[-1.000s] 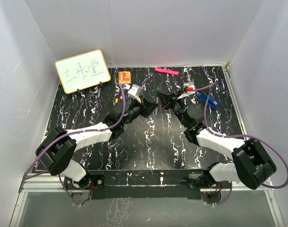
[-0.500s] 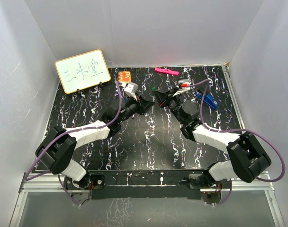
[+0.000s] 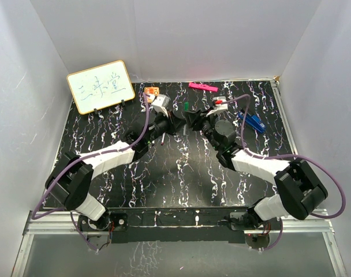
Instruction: Insert the pens into the pen caps
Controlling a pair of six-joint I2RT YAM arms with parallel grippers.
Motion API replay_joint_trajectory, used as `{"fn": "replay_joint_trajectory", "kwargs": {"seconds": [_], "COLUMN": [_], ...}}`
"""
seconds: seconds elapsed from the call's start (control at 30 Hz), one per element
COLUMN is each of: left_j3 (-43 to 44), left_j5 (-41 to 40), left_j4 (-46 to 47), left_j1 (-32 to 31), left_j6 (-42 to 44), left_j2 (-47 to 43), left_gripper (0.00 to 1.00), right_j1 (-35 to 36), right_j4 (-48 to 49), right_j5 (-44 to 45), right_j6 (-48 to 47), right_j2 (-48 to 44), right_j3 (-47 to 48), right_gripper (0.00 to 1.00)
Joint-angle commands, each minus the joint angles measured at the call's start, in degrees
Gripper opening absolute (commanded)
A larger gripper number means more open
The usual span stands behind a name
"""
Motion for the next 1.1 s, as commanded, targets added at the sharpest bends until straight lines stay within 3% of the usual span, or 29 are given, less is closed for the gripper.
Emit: {"fn": "replay_joint_trajectory", "kwargs": {"seconds": [0.0,0.07,0.27,0.5,0.77,1.07], "left_j3": [5.4,4.6,4.2,15.1,25.5,30.0], "left_j5": [-5.8,-6.4,-9.7,-10.6,-13.9,-17.3], "left_j4": [-1.5,-5.3,-13.2,-24.2,-32.2,-40.1], "left_j1": [2.0,2.1,2.1,2.1,2.6,2.9], "left_j6": [0.9,0.5,0.4,2.5,4.1,3.2], "left_j2": [-0.7,-0.2,3.9,14.6,24.6,28.9], "left_gripper": [0.0,0.0,0.0,0.0,0.0,0.0], "right_j1": [2.1,2.1,1.9,1.9,1.9,1.8], "right_j4": [-7.5,-6.4,-2.6,-6.6,-9.4,-10.4], "right_j5": [5.3,9.5,17.3,21.6,24.2,24.8], "right_j6": [-2.6,-4.7,-8.1,-8.2,-8.6,-8.1], "right_j2": [0.8,-0.5,-7.2,-13.1,-13.1,-11.0], "right_j3": [2.5,4.1,2.7,1.0,1.5,2.3], "right_gripper": [0.38,0.45,0.49,0.5,0.5,0.5]}}
